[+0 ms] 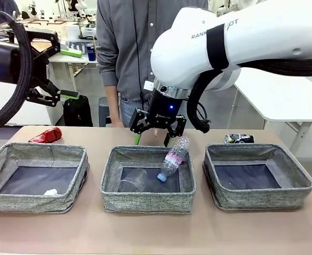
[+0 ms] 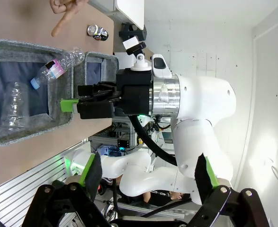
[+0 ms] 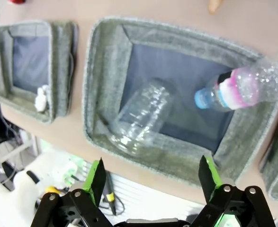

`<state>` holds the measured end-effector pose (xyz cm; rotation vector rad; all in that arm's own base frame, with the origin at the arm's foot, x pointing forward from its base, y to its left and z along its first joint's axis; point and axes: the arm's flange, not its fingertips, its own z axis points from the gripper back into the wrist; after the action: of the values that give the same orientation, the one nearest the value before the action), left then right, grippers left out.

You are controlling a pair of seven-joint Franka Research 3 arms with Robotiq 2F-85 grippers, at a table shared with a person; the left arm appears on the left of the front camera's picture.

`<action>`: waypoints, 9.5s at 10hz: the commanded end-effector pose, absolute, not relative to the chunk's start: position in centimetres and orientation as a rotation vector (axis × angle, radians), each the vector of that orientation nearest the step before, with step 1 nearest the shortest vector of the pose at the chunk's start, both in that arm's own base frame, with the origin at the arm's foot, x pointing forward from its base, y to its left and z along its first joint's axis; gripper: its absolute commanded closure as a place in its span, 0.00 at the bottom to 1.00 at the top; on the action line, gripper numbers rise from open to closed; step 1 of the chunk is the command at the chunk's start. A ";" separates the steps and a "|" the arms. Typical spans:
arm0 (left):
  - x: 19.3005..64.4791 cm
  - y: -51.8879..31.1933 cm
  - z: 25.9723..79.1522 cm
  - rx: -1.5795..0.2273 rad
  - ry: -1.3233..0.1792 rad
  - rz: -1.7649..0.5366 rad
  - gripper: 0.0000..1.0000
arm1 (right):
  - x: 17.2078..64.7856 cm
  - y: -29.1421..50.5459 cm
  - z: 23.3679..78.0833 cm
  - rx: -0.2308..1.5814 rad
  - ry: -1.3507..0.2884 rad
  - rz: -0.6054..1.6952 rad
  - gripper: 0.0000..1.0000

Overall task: Sort the waste into the appropriate baskets.
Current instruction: Place the picked waste into the Fabric basket indicated by the person, then pick up the waste item pointed out by the person.

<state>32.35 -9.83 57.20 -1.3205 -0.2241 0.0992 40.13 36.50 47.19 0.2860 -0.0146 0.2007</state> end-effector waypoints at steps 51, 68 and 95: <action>38.3 -6.3 49.6 0.287 -0.536 -0.612 0.00 | 40.4 21.9 51.8 1.366 0.345 0.274 0.00; 61.3 4.4 35.8 0.111 -0.266 -0.893 0.00 | 40.4 21.9 51.8 1.366 0.345 0.274 0.00; 58.8 4.8 38.8 0.042 -0.231 -0.833 1.00 | 40.4 21.9 51.8 1.366 0.345 0.274 0.00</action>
<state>60.85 5.00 35.83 0.0385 -0.2139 -0.8780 40.42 21.97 51.56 1.3722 0.3448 0.2665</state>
